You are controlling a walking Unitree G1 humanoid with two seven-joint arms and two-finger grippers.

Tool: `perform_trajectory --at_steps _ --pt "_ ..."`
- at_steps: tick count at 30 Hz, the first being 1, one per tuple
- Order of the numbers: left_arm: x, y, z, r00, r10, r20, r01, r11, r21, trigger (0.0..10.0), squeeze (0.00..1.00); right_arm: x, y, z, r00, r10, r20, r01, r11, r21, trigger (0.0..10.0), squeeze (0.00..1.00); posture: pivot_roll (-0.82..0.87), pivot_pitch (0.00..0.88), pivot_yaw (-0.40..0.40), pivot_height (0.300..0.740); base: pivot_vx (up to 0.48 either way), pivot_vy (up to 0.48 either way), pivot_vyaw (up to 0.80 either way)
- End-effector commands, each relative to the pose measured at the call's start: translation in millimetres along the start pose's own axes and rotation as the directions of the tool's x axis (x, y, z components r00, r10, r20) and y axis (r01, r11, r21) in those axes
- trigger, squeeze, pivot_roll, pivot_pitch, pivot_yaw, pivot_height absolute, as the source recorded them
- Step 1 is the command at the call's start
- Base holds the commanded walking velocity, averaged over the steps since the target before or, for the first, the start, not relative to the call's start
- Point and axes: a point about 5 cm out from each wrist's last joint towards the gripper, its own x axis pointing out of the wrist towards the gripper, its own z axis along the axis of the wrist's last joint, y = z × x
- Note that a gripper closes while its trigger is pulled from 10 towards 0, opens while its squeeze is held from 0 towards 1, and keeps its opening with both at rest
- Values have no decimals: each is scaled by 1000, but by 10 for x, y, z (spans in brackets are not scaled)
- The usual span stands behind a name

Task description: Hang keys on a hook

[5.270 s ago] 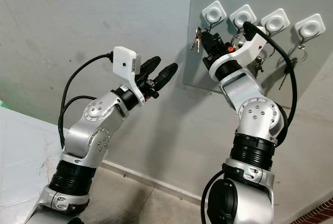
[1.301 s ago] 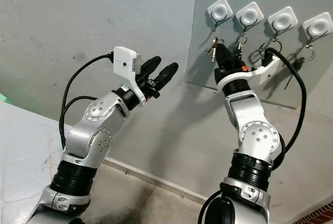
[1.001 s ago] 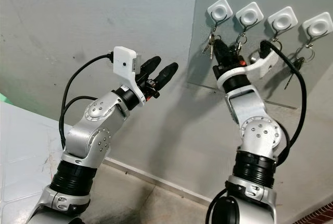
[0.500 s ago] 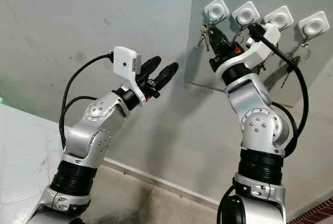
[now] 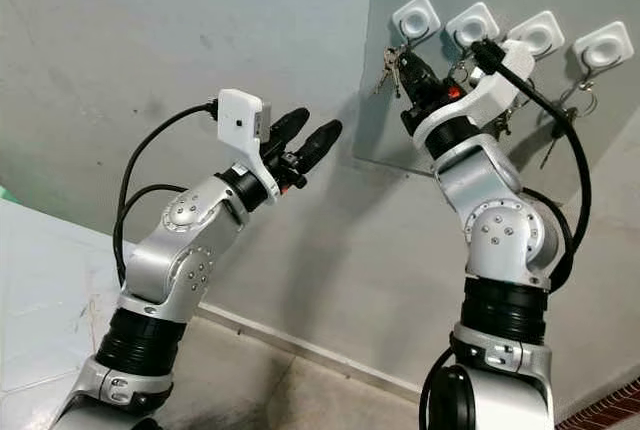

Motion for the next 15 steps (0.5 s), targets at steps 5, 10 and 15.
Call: perform_trajectory --at_steps 5,10,15 --pt "-4 -13 58 1000 -5 20 5 1000 4 10000 0 53 -60 51 996 -85 -29 85 996 0 10000 0 -77 56 -2 740 0 0 0" --pt "-12 -21 53 1000 -5 20 5 1000 1 10000 0 44 -79 45 991 -113 -73 112 993 -22 10000 0 -79 56 -7 740 0 0 0" --pt "-23 -31 41 1000 -4 19 4 1000 -3 10000 0 27 -91 57 985 -129 -111 125 991 -50 10000 0 -87 52 -15 740 0 0 0"
